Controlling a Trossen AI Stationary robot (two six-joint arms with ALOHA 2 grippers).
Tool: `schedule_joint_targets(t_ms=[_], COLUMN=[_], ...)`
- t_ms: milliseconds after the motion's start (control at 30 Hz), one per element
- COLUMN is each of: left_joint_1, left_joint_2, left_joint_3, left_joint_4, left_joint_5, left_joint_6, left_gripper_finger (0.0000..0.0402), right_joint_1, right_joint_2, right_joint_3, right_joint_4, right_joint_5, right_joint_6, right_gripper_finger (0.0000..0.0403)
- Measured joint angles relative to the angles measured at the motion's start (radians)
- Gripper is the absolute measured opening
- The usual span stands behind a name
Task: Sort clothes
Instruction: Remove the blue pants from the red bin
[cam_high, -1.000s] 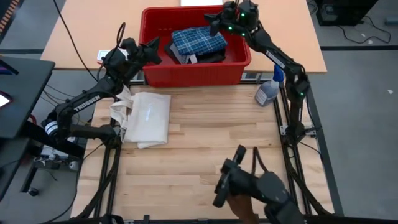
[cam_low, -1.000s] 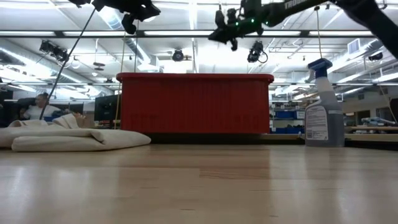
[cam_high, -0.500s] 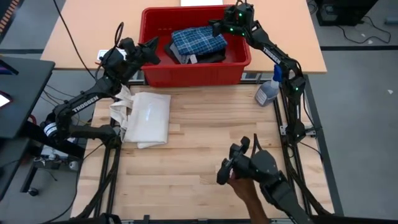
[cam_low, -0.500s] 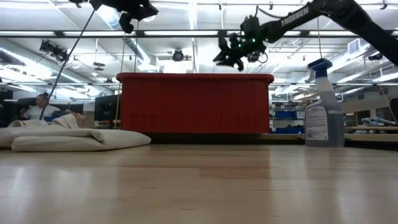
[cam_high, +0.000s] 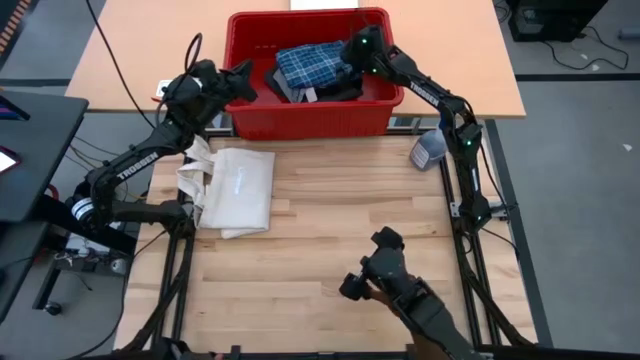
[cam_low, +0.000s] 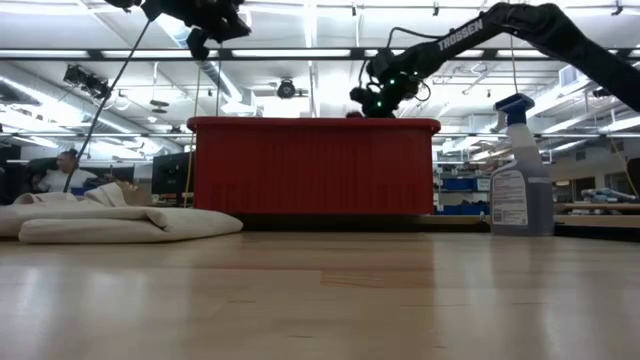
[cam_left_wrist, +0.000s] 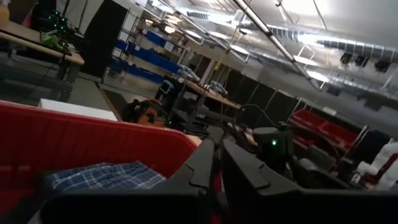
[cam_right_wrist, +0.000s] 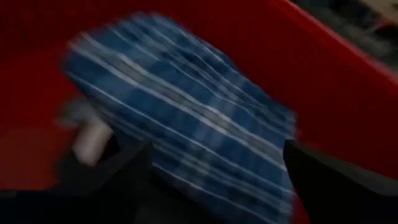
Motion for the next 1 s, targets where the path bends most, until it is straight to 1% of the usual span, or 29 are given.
schedule_joint_targets(t_ms=[67,133,200,300,400,467,567,700,767,867,933,1000], left_joint_1=[0.0,0.0,0.0,0.0,-0.001,-0.001,-0.001,-0.002,-0.002,-0.002,-0.002,-0.002], left_joint_2=[0.0,0.0,0.0,0.0,0.0,0.0,0.0,0.0,0.0,0.0,0.0,0.0], left_joint_3=[0.0,0.0,0.0,0.0,0.0,0.0,0.0,0.0,0.0,0.0,0.0,0.0], left_joint_4=[-0.017,-0.029,-0.04,-0.041,-0.042,-0.044,-0.048,-0.049,-0.05,-0.057,-0.059,-0.059], left_joint_5=[0.001,0.002,0.001,0.001,0.002,0.002,0.002,0.002,0.002,0.002,0.002,0.002], left_joint_6=[0.011,0.024,0.024,0.024,0.024,0.024,0.024,0.019,0.018,0.015,0.016,0.016], left_gripper_finger=[0.0034,0.0034,0.0034,0.0034,0.0034,0.0034,0.0034,0.0034,0.0034,0.0034,0.0034,0.0034], right_joint_1=[0.001,-0.001,-0.001,0.0,0.002,0.017,0.05,0.076,0.079,0.079,0.078,0.078], right_joint_2=[0.018,0.029,0.038,0.073,0.126,0.152,0.167,0.165,0.165,0.18,0.194,0.2], right_joint_3=[-0.004,-0.005,-0.005,-0.004,-0.005,-0.005,-0.006,-0.006,-0.005,-0.005,-0.006,-0.008], right_joint_4=[0.015,0.025,0.064,0.112,0.102,0.078,0.066,0.137,0.168,0.218,0.21,0.179], right_joint_5=[0.034,0.045,0.044,0.096,0.111,0.127,0.186,0.227,0.231,0.209,0.204,0.224], right_joint_6=[-0.07,-0.102,-0.107,-0.1,-0.112,-0.171,-0.265,-0.32,-0.378,-0.395,-0.406,-0.434], right_gripper_finger=[0.0381,0.0385,0.0386,0.0385,0.0381,0.0378,0.0374,0.0373,0.0373,0.0373,0.0373,0.0373])
